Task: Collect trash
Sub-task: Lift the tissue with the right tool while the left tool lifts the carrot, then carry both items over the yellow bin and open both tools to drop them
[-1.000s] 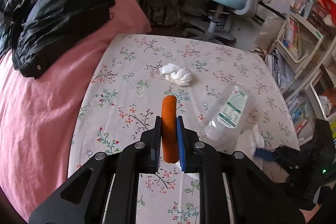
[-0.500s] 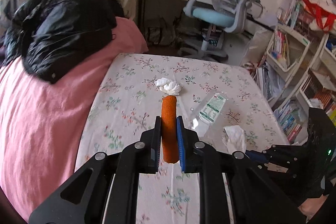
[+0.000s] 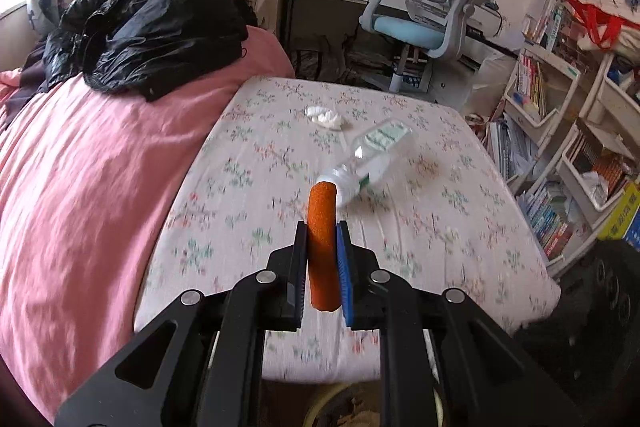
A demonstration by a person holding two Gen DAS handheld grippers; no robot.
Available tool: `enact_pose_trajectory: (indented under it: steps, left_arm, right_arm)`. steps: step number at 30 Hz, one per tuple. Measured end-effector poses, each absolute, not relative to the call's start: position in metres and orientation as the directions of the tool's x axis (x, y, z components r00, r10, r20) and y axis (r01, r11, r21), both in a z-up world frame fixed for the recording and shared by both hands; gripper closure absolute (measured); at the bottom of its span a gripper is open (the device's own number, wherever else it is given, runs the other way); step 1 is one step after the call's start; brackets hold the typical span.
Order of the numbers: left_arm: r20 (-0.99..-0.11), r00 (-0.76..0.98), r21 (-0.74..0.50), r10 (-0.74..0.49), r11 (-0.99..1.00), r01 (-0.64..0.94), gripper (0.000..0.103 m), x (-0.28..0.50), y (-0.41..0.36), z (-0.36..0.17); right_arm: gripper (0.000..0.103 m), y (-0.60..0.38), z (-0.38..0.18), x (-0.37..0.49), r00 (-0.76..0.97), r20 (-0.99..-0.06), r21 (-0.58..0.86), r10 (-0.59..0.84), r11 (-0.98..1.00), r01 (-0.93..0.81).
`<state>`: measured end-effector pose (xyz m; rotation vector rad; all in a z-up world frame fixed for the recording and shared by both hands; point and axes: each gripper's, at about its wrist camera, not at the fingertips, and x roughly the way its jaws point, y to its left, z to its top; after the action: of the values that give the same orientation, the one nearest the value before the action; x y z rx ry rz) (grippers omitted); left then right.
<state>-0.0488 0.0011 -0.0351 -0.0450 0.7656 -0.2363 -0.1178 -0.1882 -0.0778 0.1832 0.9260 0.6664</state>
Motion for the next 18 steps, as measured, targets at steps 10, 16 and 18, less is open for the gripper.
enact_pose_trajectory:
  steps: [10, 16, 18]
  left_arm:
    - [-0.718, 0.656, -0.098, -0.231, 0.967, 0.233, 0.089, -0.104, -0.014, -0.054]
    - [-0.740, 0.631, -0.088, -0.232, 0.964, 0.252, 0.089, -0.127, -0.021, -0.065]
    - [-0.750, 0.620, -0.085, -0.230, 0.963, 0.256, 0.089, -0.134, -0.024, -0.069]
  right_arm:
    - [0.087, -0.166, -0.128, -0.167, 0.225, -0.807, 0.404, 0.545, 0.789, -0.463]
    - [0.056, -0.169, -0.148, -0.166, 0.193, -0.854, 0.377, 0.484, 0.829, -0.414]
    - [0.052, -0.177, -0.147, -0.168, 0.225, -0.852, 0.364, 0.473, 0.844, -0.393]
